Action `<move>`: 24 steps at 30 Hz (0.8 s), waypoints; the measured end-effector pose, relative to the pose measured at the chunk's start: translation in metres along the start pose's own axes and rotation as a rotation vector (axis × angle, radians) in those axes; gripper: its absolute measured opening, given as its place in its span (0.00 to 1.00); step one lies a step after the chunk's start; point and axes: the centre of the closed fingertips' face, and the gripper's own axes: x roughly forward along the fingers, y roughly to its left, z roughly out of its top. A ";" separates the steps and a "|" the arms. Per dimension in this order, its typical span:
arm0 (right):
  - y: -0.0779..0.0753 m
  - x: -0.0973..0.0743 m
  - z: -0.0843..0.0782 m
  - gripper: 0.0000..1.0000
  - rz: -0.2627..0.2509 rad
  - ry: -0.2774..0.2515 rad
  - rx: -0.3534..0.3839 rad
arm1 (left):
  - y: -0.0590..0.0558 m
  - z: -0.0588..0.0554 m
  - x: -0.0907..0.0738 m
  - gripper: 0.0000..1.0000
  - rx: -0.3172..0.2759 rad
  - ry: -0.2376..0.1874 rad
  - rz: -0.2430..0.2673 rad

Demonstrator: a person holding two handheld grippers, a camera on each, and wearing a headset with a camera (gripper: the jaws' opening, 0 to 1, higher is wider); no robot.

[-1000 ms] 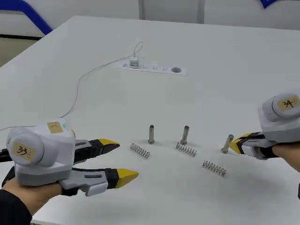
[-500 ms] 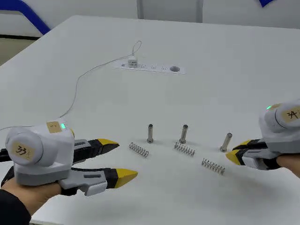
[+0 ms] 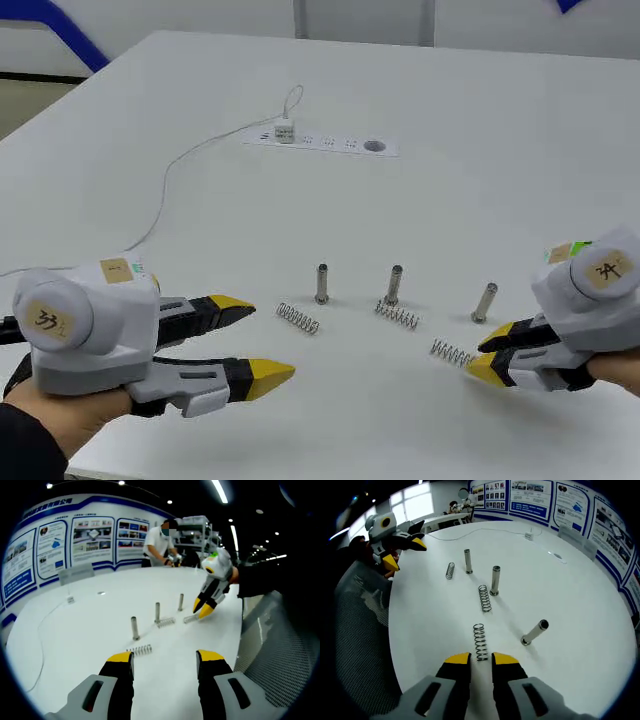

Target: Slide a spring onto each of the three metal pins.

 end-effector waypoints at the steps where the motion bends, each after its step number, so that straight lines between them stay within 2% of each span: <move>1: 0.000 0.001 -0.002 0.17 0.004 0.009 -0.008 | 0.000 0.000 0.000 0.51 0.000 0.001 -0.001; 11: 0.001 0.008 -0.004 0.17 0.027 0.052 -0.065 | -0.003 0.000 0.001 0.51 0.002 0.007 -0.005; 20: 0.004 0.010 -0.005 0.12 0.051 0.072 -0.088 | -0.005 0.000 0.001 0.51 0.006 0.010 -0.013; 24: 0.004 0.010 -0.005 0.12 0.045 0.078 -0.089 | -0.007 0.001 0.002 0.50 0.013 0.010 -0.020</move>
